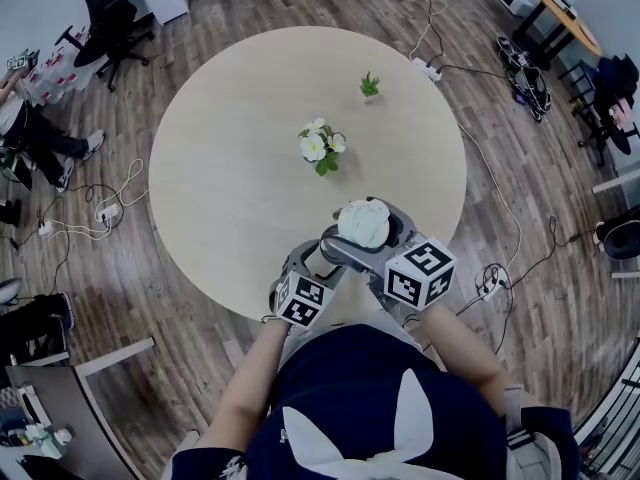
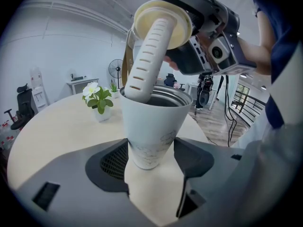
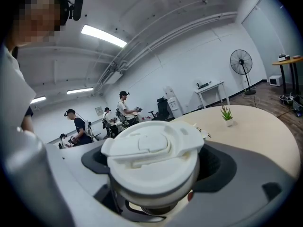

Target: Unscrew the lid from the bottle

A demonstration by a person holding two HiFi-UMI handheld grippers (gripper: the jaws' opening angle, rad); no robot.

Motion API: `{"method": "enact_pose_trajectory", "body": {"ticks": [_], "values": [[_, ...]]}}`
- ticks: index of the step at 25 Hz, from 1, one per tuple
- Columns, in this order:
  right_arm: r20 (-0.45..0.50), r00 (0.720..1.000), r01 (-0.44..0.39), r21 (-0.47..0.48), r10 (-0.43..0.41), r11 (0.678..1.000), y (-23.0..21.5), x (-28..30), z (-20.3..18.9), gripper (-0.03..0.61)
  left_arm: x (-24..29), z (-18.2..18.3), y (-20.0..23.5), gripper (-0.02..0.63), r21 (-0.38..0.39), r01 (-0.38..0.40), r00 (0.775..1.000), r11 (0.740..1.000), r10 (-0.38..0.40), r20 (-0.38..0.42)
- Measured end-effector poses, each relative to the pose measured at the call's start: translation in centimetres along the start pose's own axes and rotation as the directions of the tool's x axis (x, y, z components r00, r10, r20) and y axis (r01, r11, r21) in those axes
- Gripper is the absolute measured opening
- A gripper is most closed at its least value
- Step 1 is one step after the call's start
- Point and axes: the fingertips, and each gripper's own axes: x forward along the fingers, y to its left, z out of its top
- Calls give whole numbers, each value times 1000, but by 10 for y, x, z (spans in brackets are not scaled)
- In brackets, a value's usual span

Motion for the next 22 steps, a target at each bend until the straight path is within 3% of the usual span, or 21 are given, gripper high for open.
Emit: {"method": "enact_pose_trajectory", "body": {"ticks": [13,22], "values": [[92,995,14,171,-30,985,-17,-19,11,488,2,-1,0,311,-7,-6,1000,1000,6,-21],[135,990,14,235,-47,972,-22,-30,13,486,2,-2,1,311,-6,-26,999,1000,26,-30]]}}
